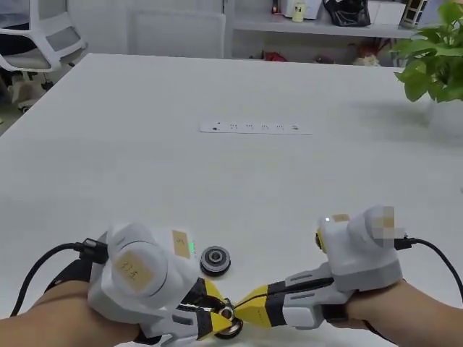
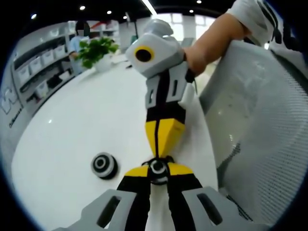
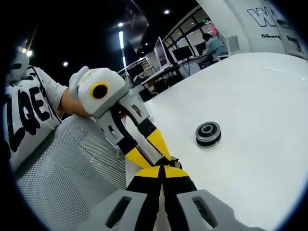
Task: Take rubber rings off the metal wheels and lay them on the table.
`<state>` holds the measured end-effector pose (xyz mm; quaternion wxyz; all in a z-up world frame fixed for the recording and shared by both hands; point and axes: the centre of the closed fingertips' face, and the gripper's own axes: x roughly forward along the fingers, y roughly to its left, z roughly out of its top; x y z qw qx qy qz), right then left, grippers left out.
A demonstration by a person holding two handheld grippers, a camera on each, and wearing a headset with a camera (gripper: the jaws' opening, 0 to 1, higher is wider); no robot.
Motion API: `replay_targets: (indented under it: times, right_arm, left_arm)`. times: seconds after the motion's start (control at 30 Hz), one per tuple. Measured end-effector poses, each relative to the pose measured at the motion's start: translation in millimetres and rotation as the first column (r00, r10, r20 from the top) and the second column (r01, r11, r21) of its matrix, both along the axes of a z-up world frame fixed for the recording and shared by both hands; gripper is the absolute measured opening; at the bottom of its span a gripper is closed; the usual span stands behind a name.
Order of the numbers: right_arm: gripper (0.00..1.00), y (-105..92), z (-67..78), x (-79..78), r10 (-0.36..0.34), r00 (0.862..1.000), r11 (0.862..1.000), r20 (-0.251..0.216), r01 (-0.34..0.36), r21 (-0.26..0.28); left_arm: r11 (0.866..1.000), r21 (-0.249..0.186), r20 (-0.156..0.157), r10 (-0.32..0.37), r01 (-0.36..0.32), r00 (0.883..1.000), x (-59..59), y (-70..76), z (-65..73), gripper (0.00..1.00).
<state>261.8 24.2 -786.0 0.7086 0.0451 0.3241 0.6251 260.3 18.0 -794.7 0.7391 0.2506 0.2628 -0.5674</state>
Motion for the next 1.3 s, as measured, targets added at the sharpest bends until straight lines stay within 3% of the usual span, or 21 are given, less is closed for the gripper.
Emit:
replay_targets:
  times: [0.7, 1.3]
  right_arm:
    - [0.00, 0.9, 5.9, 3.8, -0.034, 0.999, 0.999, -0.036, 0.036, 0.041]
    - [0.00, -2.9, 2.2, 10.9, -0.079, 0.996, 0.996, -0.038, 0.081, 0.031]
  left_arm:
    - [1.000, -0.003, 0.002, -0.002, 0.002, 1.000, -0.4, 0.1, 0.4, 0.12]
    - [1.000, -0.010, 0.002, -0.001, 0.001, 1.000, -0.4, -0.4, 0.5, 0.13]
